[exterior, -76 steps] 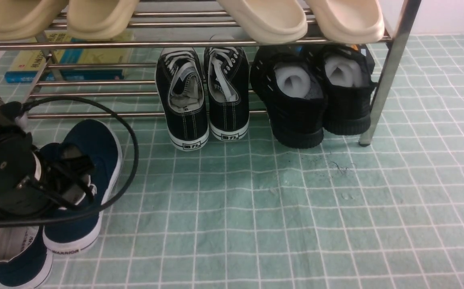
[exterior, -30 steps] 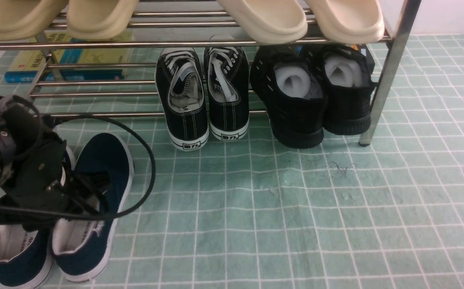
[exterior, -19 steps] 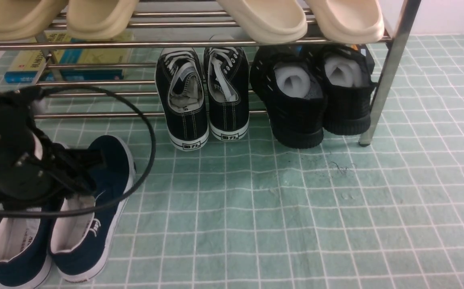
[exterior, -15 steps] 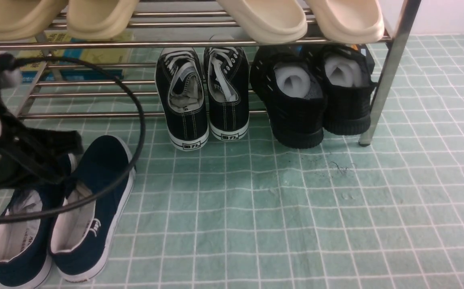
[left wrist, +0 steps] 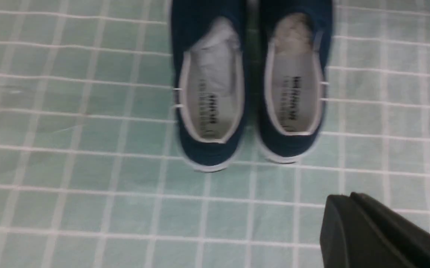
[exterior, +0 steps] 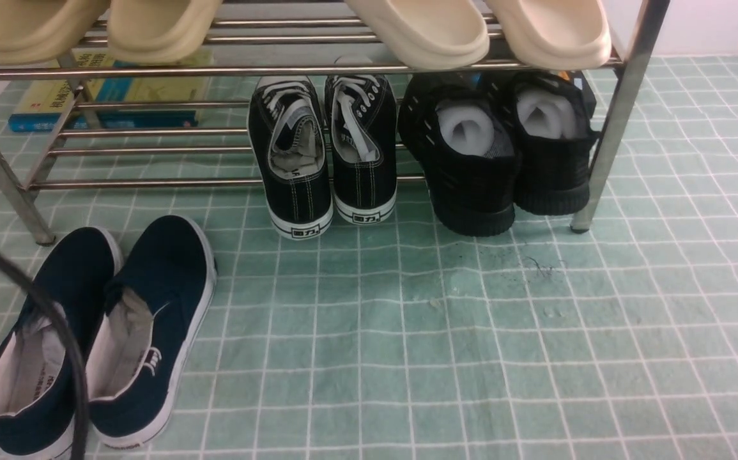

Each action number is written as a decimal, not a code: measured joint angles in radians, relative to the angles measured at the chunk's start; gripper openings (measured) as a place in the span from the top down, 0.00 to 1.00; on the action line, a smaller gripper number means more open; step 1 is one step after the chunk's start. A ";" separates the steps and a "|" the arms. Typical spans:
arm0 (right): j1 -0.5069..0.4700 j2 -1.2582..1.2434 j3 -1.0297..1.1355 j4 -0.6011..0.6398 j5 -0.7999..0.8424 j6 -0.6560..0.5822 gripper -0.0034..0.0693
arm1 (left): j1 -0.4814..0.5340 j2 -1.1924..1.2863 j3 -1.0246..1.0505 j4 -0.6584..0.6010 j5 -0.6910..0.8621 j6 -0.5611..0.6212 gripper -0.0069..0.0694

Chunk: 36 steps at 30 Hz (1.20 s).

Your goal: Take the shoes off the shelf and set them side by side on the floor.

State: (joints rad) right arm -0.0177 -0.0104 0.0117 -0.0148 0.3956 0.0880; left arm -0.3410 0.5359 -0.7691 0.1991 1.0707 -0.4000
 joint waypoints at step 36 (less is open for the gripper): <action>0.000 0.000 0.000 0.000 0.000 0.000 0.62 | 0.041 -0.236 0.446 -0.043 -0.576 0.056 0.87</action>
State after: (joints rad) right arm -0.0177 -0.0104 0.0117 -0.0148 0.3956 0.0880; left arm -0.3003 0.2996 -0.3234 0.1563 0.4946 -0.3437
